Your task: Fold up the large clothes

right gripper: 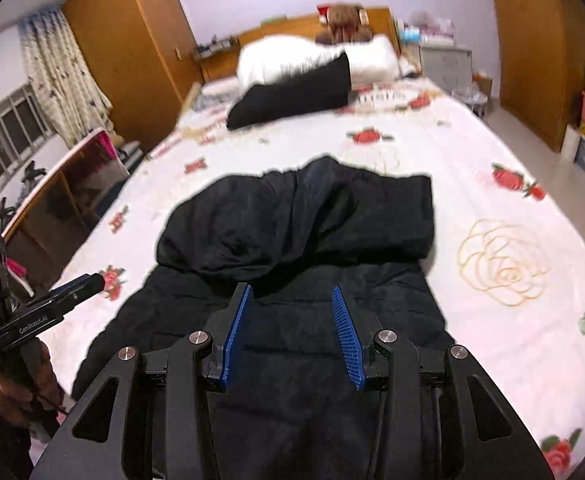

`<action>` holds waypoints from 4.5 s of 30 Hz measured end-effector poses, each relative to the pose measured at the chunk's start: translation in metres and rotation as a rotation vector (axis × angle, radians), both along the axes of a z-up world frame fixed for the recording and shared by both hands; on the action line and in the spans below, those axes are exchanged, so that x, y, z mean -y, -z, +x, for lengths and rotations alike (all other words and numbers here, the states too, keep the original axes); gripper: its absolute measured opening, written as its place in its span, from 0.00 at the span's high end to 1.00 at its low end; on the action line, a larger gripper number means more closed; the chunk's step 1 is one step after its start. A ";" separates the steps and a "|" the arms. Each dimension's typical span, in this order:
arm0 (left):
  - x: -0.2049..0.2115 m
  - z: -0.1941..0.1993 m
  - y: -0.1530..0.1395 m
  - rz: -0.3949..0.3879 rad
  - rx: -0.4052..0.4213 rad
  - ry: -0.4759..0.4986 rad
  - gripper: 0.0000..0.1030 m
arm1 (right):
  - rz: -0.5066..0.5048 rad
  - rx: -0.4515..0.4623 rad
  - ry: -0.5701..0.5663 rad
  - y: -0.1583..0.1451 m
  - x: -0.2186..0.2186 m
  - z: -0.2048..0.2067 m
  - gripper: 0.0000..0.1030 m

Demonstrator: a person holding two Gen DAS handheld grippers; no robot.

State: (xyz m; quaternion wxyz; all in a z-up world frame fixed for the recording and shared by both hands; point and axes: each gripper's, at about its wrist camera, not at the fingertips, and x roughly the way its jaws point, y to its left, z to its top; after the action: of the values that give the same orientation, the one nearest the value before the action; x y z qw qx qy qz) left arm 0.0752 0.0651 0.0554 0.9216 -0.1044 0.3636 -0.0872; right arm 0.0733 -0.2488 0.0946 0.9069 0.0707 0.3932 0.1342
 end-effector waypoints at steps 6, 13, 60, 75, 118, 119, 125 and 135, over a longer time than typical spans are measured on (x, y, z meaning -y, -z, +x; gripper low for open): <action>-0.009 -0.055 -0.026 0.026 0.088 0.008 0.35 | -0.004 0.064 0.008 -0.019 0.016 -0.057 0.51; -0.033 -0.092 0.004 0.059 0.037 -0.083 0.35 | 0.045 -0.009 0.049 0.022 0.047 -0.093 0.51; -0.077 -0.062 0.137 0.062 -0.283 -0.203 0.30 | 0.167 -0.380 0.138 0.141 0.105 -0.054 0.38; -0.072 -0.060 0.136 0.074 -0.305 -0.187 0.57 | 0.268 -0.429 0.130 0.144 0.108 -0.053 0.75; -0.083 -0.071 0.106 -0.033 -0.226 -0.166 0.80 | 0.128 -0.368 0.173 0.128 0.088 -0.065 0.81; -0.082 -0.072 0.102 -0.034 -0.212 -0.163 0.80 | 0.124 -0.346 0.173 0.123 0.088 -0.066 0.82; -0.081 -0.068 0.074 -0.044 -0.139 -0.142 0.81 | 0.132 -0.254 0.152 0.091 0.085 -0.068 0.84; -0.088 -0.046 0.046 -0.110 -0.076 -0.133 0.81 | 0.177 -0.163 0.123 0.059 0.082 -0.052 0.84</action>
State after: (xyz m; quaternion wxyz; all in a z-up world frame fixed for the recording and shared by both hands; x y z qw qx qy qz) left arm 0.0295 0.1529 0.0090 0.9037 -0.1818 0.3854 -0.0417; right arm 0.0215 -0.3308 0.0356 0.8687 0.1851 0.4471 0.1061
